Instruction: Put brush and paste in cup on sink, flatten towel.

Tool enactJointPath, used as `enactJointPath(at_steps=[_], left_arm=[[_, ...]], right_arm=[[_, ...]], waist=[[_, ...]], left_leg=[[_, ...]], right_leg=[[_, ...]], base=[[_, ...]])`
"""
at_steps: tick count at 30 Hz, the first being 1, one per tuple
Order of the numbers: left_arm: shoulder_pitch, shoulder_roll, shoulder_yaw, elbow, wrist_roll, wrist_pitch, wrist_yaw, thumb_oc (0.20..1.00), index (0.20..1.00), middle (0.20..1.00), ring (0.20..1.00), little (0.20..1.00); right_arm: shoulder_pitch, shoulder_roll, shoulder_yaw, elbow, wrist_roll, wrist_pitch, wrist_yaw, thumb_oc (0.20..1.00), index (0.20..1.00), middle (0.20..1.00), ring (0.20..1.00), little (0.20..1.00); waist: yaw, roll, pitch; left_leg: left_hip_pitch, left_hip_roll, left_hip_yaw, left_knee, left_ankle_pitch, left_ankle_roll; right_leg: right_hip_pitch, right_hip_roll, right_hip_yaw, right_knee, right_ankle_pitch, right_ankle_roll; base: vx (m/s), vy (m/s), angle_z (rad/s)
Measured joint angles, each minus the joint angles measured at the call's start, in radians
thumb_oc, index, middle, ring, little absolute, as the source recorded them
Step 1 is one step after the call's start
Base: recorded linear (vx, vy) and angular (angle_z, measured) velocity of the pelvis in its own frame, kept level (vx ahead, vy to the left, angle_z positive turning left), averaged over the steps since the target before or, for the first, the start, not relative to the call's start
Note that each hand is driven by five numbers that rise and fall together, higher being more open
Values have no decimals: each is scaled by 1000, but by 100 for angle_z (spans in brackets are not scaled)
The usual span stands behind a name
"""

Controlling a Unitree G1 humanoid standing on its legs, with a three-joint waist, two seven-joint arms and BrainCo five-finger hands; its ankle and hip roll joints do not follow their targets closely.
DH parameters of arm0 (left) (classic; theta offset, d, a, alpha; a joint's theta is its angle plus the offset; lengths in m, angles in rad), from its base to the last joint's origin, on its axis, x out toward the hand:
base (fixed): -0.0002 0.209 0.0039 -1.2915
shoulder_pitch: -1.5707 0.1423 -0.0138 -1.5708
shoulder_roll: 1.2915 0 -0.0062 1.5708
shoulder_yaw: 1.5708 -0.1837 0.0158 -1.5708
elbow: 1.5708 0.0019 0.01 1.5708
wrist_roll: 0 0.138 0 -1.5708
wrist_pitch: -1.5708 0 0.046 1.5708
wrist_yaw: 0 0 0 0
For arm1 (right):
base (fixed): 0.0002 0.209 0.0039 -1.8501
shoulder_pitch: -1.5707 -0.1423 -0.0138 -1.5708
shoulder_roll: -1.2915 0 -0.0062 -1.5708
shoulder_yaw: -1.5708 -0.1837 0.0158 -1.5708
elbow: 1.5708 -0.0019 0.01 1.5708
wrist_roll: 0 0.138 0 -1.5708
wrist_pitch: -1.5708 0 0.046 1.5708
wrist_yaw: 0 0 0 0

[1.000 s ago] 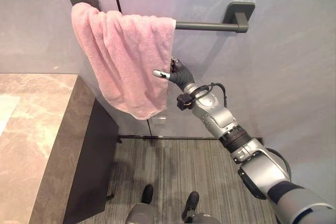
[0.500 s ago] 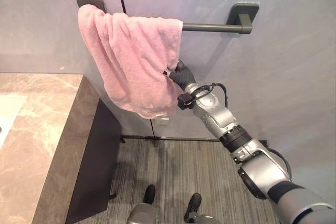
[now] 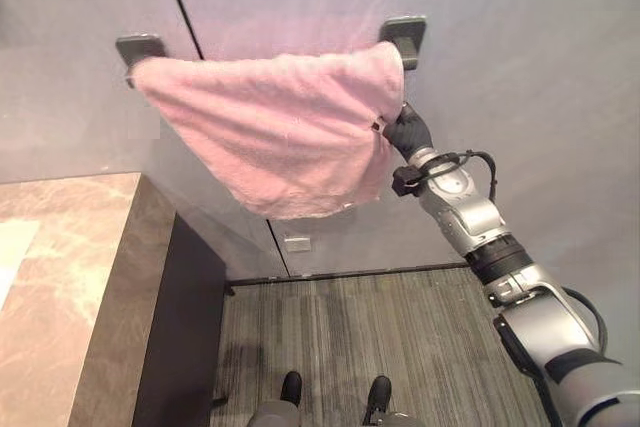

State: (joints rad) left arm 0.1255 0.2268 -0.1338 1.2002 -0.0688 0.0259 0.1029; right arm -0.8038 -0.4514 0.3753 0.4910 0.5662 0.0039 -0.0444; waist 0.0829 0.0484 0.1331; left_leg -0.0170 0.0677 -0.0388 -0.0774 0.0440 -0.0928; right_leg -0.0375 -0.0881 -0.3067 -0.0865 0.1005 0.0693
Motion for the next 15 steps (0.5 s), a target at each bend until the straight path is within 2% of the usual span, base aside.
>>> enactJointPath(at_steps=[6, 15], left_arm=[[10, -28, 0, 2, 0, 0, -5, 1000, 1000, 1000, 1000, 1000], [37, -39, -5, -3, 0, 1, -12, 1000, 1000, 1000, 1000, 1000]], right_arm=[[28, 6, -2, -2, 0, 0, -7, 200, 200, 200, 200, 200], [41, 56, -1, -5, 0, 0, 2, 200, 200, 200, 200, 200]], waist=[[-19, 32, -20], [-15, 35, -22]], left_leg=[[6, 4, 28, 0, -3, 5], [13, 8, 42, -6, -3, 5]], right_leg=[[-9, 5, 26, 0, 5, -2], [-11, 9, 40, 0, 7, -2]], base=[[4, -1, -13], [6, 0, -3]])
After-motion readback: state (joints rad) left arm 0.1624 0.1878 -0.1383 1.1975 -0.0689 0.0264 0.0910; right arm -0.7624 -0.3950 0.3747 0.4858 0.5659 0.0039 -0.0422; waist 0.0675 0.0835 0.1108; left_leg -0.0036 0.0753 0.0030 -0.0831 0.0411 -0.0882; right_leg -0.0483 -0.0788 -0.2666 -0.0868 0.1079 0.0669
